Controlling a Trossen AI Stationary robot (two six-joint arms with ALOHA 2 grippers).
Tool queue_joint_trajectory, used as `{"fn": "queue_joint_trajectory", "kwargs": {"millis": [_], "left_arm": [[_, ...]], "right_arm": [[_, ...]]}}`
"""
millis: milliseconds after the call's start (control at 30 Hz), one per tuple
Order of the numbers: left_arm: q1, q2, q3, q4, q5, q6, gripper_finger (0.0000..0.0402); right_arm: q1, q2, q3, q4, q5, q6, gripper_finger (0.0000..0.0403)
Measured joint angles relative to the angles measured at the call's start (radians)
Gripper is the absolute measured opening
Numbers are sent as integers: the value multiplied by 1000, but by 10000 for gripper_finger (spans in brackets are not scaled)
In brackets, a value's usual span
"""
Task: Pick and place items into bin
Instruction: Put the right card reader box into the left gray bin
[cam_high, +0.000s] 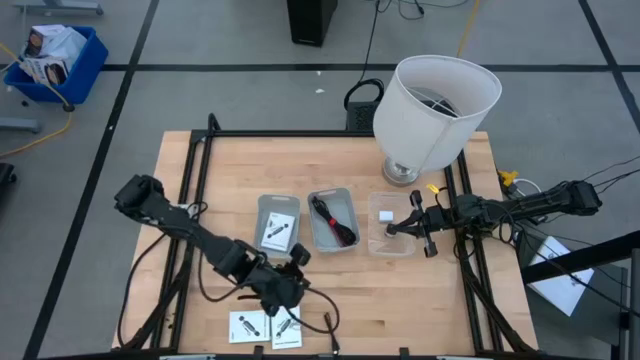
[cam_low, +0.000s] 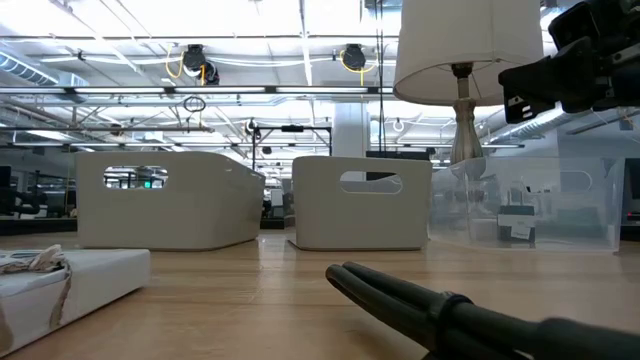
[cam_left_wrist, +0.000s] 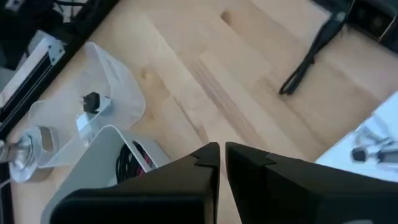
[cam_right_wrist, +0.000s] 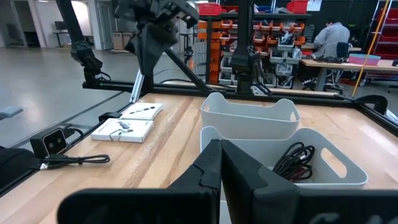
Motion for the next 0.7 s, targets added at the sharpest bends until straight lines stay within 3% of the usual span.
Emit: {"fn": "queue_joint_trajectory", "kwargs": {"millis": [200,400,700], "left_arm": [[30,63,0,39,73,144,57],[15,123,0,131,113,216,140],[-57,217,0,103,129,375,257]], "right_arm": [[0,3,0,-18,0,0,2],[0,4,0,-58,2,0,2],[0,5,0,-56,4,-1,2]]}}
